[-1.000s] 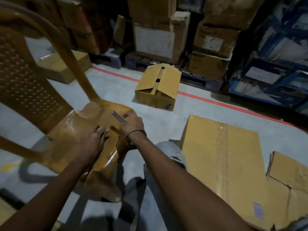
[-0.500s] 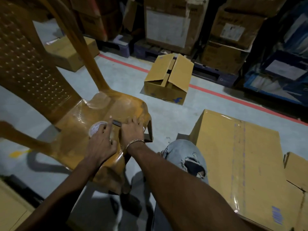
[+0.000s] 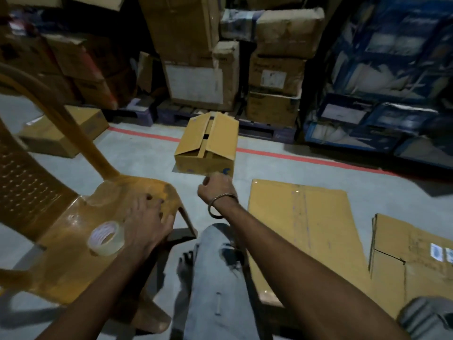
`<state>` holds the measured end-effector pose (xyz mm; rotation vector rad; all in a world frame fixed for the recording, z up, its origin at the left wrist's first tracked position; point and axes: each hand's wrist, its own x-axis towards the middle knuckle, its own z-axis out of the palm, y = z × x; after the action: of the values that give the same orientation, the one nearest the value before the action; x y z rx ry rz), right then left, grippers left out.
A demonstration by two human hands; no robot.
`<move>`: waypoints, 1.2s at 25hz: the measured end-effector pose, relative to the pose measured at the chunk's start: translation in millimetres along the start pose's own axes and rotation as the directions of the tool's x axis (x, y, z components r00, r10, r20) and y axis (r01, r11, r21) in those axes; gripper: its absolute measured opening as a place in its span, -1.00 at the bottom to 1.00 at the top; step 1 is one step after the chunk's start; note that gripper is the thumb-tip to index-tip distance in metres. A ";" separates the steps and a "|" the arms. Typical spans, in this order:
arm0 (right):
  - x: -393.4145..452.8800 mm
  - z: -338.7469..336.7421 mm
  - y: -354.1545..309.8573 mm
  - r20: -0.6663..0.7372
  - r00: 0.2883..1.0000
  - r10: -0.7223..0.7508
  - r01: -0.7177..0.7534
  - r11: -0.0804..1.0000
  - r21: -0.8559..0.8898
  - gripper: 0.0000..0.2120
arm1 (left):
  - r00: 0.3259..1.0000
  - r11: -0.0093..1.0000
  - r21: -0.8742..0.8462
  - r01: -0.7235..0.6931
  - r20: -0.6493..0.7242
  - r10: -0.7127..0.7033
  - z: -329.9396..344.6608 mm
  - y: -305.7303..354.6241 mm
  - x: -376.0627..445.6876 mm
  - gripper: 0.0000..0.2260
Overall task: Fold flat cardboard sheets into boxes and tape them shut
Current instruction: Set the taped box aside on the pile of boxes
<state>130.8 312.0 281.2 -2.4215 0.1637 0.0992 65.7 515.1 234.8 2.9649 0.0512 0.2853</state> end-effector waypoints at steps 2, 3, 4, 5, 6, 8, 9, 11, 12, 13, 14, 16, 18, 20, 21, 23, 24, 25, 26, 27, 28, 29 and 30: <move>3.2 -39.7 44.4 -0.028 0.998 0.060 -0.062 0.997 -0.051 -0.84 | 0.995 0.991 -0.092 -0.098 0.008 0.100 -3.6 53.8 24.5 -0.52; 2.1 -59.5 69.9 -0.043 0.995 0.087 -0.091 0.993 -0.081 -0.83 | 0.988 0.979 -0.149 -0.142 0.038 0.149 -4.9 85.2 35.7 -0.54; 0.8 -75.2 95.5 -0.055 0.992 0.117 -0.122 0.987 -0.106 -0.79 | 0.974 0.962 -0.204 -0.179 0.103 0.202 -4.4 115.4 44.8 -0.57; -2.3 -88.8 120.1 -0.073 0.986 0.148 -0.155 0.981 -0.113 -0.77 | 0.946 0.947 -0.248 -0.203 0.201 0.255 -3.4 144.2 51.7 -0.59; -5.6 -99.3 142.8 -0.089 0.979 0.183 -0.192 0.975 -0.112 -0.76 | 0.905 0.934 -0.273 -0.229 0.293 0.308 0.1 169.3 56.9 -0.59; -13.4 -114.2 186.8 -0.101 0.967 0.234 -0.245 0.961 -0.126 -0.75 | 0.838 0.924 -0.246 -0.293 0.400 0.372 13.3 209.6 60.2 -0.56; -18.2 -118.5 206.5 -0.088 0.964 0.251 -0.262 0.955 -0.137 -0.74 | 0.826 0.922 -0.217 -0.319 0.413 0.383 21.7 222.8 57.0 -0.55; -28.1 -123.7 246.2 -0.051 0.958 0.284 -0.288 0.947 -0.142 -0.74 | 0.832 0.925 -0.203 -0.321 0.406 0.378 44.7 238.9 41.5 -0.54; -32.8 -125.8 266.1 -0.042 0.954 0.298 -0.301 0.943 -0.145 -0.73 | 0.840 0.932 -0.220 -0.287 0.410 0.356 59.4 243.5 31.6 -0.52; -37.8 -127.1 285.6 -0.035 0.948 0.315 -0.317 0.937 -0.146 -0.73 | 0.843 0.944 -0.232 -0.235 0.435 0.317 75.6 244.3 21.1 -0.50; -45.2 -128.3 304.3 -0.037 0.945 0.326 -0.328 0.933 -0.147 -0.72 | 0.841 0.955 -0.241 -0.173 0.469 0.271 93.4 241.9 10.9 -0.46; -61.8 -132.8 340.5 -0.082 0.937 0.338 -0.347 0.928 -0.136 -0.70 | 0.825 0.971 -0.238 -0.037 0.541 0.165 124.7 238.0 -2.1 -0.35; -78.3 -139.6 374.3 -0.186 0.915 0.358 -0.377 0.923 -0.079 -0.65 | 0.806 0.953 -0.294 0.080 0.582 0.112 147.6 238.8 -4.0 -0.25; -86.1 -147.7 403.7 -0.272 0.851 0.449 -0.482 0.874 -0.065 -0.45 | 0.813 0.912 -0.368 0.181 0.578 0.072 164.0 242.2 1.0 -0.10; -82.8 -151.2 416.6 -0.278 0.798 0.535 -0.569 0.821 -0.051 -0.30 | 0.818 0.887 -0.396 0.238 0.574 0.037 166.6 246.5 5.8 -0.02; -69.9 -158.3 429.8 -0.174 0.682 0.711 -0.691 0.703 0.166 -0.06 | 0.805 0.809 -0.455 0.373 0.593 -0.037 167.0 255.1 13.7 0.12; -63.7 -160.5 429.3 -0.064 0.641 0.765 -0.704 0.618 0.349 -0.02 | 0.776 0.754 -0.472 0.457 0.626 -0.078 164.3 260.9 15.9 0.13; -58.6 -159.1 427.3 0.058 0.618 0.784 -0.691 0.507 0.515 -0.02 | 0.739 0.688 -0.487 0.539 0.665 -0.109 161.7 265.3 18.6 0.09; -56.5 -156.0 424.5 0.130 0.629 0.766 -0.662 0.441 0.607 -0.06 | 0.712 0.617 -0.517 0.593 0.694 -0.104 160.4 268.3 20.7 -0.01; -55.3 -151.1 424.4 0.131 0.659 0.740 -0.627 0.445 0.639 -0.15 | 0.697 0.548 -0.551 0.629 0.712 -0.084 161.0 269.7 22.9 -0.16; -55.5 -146.6 423.9 0.094 0.691 0.717 -0.594 0.488 0.640 -0.26 | 0.692 0.486 -0.582 0.652 0.719 -0.068 159.1 271.1 24.4 -0.32; -56.7 -144.5 423.5 0.051 0.722 0.689 -0.549 0.527 0.648 -0.33 | 0.697 0.428 -0.613 0.664 0.715 -0.057 157.6 272.2 26.3 -0.38; -57.6 -146.9 422.4 0.011 0.747 0.665 -0.499 0.548 0.671 -0.36 | 0.712 0.389 -0.640 0.662 0.700 -0.060 154.5 273.9 29.3 -0.34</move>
<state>16.8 -95.5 125.3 -1.5760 0.9805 0.0312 129.1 222.1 135.6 1.7588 0.3993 -0.5452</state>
